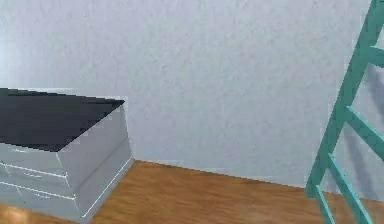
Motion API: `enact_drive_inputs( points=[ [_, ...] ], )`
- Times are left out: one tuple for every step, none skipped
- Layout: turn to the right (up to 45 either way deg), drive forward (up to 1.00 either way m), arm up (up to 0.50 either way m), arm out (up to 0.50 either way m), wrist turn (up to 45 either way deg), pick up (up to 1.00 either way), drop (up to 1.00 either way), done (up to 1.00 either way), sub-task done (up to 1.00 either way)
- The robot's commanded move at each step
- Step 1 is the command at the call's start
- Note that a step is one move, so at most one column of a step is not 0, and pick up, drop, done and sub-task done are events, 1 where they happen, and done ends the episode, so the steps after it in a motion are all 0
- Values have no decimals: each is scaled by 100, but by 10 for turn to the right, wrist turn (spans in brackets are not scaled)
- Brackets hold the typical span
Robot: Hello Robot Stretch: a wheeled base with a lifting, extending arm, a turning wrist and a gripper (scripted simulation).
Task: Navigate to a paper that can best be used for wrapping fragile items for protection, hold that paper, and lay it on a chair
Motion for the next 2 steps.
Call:
enact_drive_inputs(
  points=[
    [450, 0, 0, 0, 0, 0, 0, 0, 0],
    [450, 0, 0, 0, 0, 0, 0, 0, 0]
  ],
)
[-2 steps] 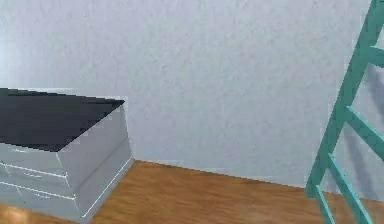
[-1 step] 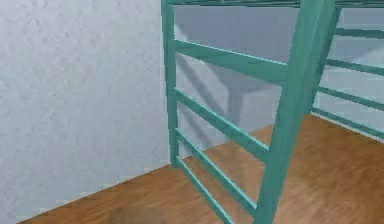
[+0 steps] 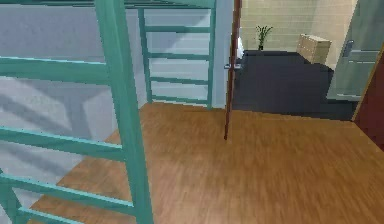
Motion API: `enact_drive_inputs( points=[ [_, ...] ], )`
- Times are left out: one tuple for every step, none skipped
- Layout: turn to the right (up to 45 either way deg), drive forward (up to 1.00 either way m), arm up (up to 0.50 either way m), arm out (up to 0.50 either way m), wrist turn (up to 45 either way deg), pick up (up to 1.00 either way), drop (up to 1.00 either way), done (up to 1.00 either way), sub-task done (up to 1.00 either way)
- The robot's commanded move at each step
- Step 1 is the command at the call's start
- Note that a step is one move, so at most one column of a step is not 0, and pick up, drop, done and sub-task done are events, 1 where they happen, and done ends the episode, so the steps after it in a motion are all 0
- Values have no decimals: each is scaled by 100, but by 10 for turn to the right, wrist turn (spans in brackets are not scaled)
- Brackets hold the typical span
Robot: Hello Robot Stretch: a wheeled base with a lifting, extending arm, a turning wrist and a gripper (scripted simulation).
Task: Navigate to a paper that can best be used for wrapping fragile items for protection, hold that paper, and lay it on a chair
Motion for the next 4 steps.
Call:
enact_drive_inputs(
  points=[
    [300, 0, 0, 0, 0, 0, 0, 0, 0],
    [0, 45, 0, 0, 0, 0, 0, 0, 0],
    [0, 100, 0, 0, 0, 0, 0, 0, 0],
    [0, 100, 0, 0, 0, 0, 0, 0, 0]
  ],
)
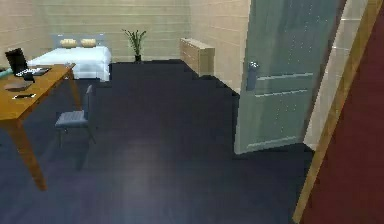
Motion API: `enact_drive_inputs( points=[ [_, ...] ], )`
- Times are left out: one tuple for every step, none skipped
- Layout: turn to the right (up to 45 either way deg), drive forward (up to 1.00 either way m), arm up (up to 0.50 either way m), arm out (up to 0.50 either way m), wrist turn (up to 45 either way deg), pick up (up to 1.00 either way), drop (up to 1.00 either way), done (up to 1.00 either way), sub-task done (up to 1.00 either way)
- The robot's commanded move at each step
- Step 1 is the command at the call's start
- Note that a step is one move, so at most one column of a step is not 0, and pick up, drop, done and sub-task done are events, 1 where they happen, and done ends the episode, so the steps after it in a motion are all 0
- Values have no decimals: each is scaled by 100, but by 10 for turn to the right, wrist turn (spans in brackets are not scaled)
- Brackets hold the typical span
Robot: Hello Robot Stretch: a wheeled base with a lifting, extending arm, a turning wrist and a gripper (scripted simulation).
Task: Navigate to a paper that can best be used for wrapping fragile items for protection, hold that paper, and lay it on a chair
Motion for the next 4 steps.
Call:
enact_drive_inputs(
  points=[
    [0, 100, 0, 0, 0, 0, 0, 0, 0],
    [0, 100, 0, 0, 0, 0, 0, 0, 0],
    [-90, 0, 0, 0, 0, 0, 0, 0, 0],
    [0, 5, 0, 0, 0, 0, 0, 0, 0]
  ],
)
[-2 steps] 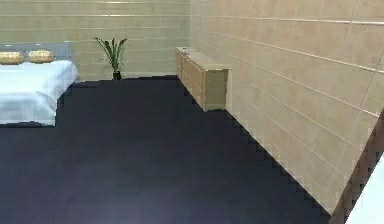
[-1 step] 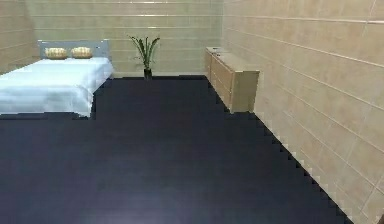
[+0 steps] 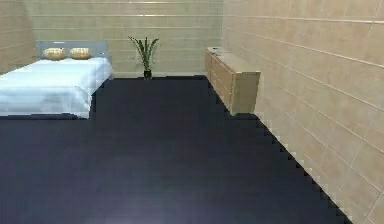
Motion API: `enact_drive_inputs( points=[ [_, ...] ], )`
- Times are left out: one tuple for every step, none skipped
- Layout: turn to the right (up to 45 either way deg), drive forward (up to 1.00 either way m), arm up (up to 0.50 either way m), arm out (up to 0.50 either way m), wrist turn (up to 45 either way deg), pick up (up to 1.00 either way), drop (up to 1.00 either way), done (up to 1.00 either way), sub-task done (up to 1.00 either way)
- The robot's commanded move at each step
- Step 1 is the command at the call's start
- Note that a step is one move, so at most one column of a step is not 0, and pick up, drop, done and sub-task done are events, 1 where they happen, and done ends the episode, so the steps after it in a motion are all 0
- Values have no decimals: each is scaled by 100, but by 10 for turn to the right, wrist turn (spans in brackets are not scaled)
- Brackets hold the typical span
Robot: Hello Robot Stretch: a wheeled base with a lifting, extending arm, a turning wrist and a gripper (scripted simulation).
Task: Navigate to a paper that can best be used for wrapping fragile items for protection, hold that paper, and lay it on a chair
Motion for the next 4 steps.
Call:
enact_drive_inputs(
  points=[
    [330, 0, 0, 0, 0, 0, 0, 0, 0],
    [0, 35, 0, 0, 0, 0, 0, 0, 0],
    [390, 0, 0, 0, 0, 0, 0, 0, 0],
    [0, 15, 0, 0, 0, 0, 0, 0, 0]
  ],
)
